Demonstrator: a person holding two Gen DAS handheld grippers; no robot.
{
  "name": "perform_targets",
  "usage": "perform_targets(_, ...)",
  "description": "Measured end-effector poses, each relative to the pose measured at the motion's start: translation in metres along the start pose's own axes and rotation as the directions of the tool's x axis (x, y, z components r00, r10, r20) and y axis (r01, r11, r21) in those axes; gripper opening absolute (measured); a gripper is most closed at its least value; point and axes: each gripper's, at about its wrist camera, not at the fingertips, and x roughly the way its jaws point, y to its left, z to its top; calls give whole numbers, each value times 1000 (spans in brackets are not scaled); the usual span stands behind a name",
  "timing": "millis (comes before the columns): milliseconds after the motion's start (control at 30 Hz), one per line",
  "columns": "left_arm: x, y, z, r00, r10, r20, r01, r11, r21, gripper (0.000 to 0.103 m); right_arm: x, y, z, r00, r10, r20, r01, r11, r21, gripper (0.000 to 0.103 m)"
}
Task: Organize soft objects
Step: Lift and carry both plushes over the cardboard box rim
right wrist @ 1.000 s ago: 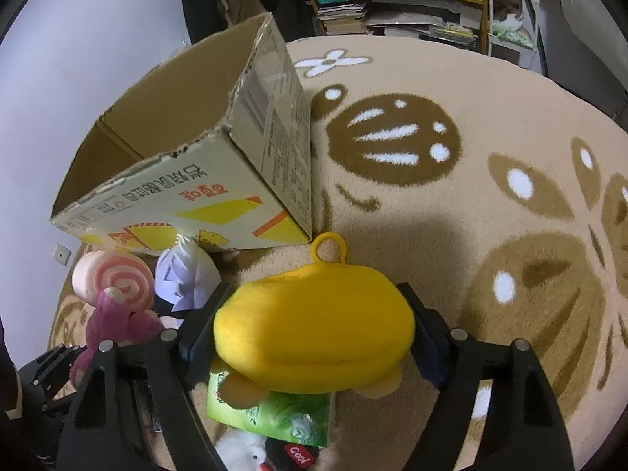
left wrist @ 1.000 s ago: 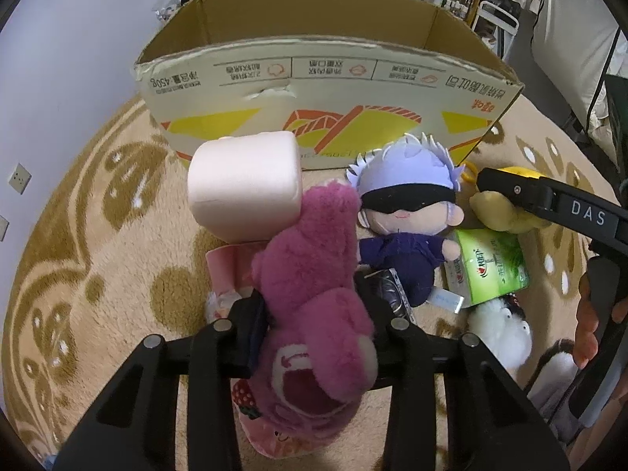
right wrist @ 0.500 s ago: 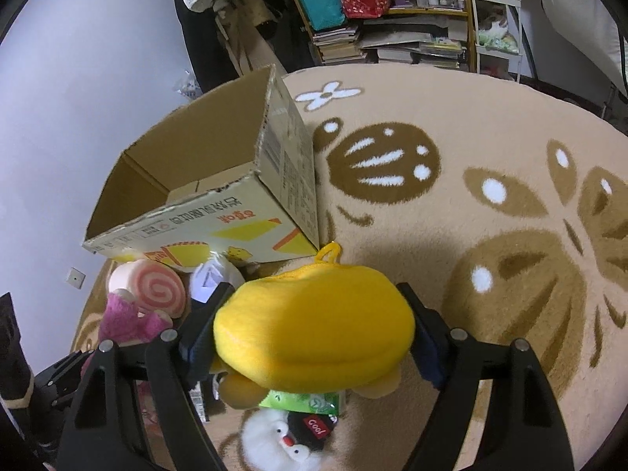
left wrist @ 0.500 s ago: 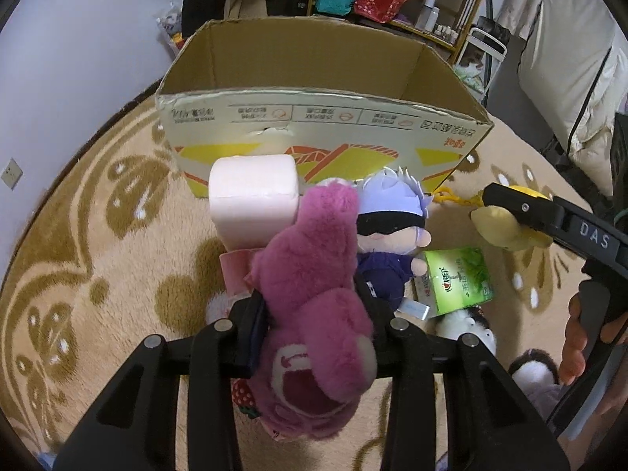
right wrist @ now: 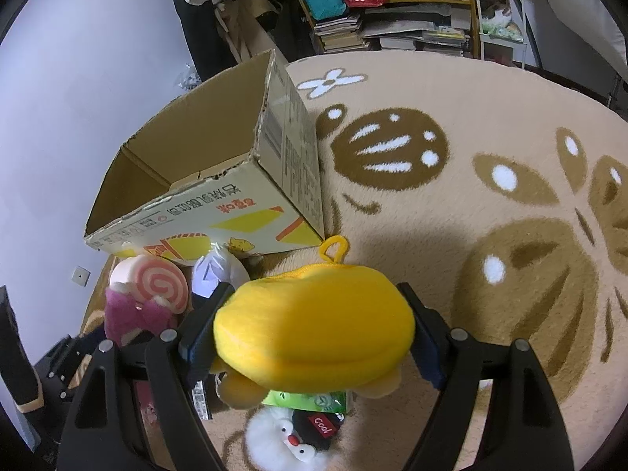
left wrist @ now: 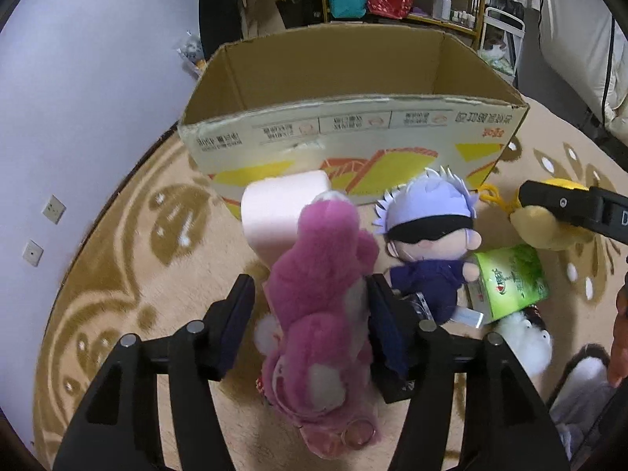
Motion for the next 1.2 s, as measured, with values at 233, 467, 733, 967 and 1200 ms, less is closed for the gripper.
perform_targets(233, -5, -1, 1, 998, -39, 42, 38, 999, 19, 42, 4, 2, -1, 1000, -10, -10, 10, 1000, -14, 86)
perform_targets(467, -22, 1, 4, 993, -52, 102, 52, 999, 6, 39, 1, 3, -1, 1000, -20, 9, 20, 1000, -20, 86)
perform_targets(733, -55, 15, 6, 981, -26, 193, 33, 999, -30, 39, -25, 4, -1, 996, 6, 88, -4, 1000, -19, 86)
perform_targets(967, -81, 29, 7, 964, 21, 267, -6, 998, -59, 39, -52, 10, -3, 986, 23, 167, -20, 1000, -21, 86)
perform_targets(1200, -106, 37, 12, 944, 33, 328, -10, 997, -71, 39, -76, 26, -2, 969, 28, 244, -11, 998, -69, 86)
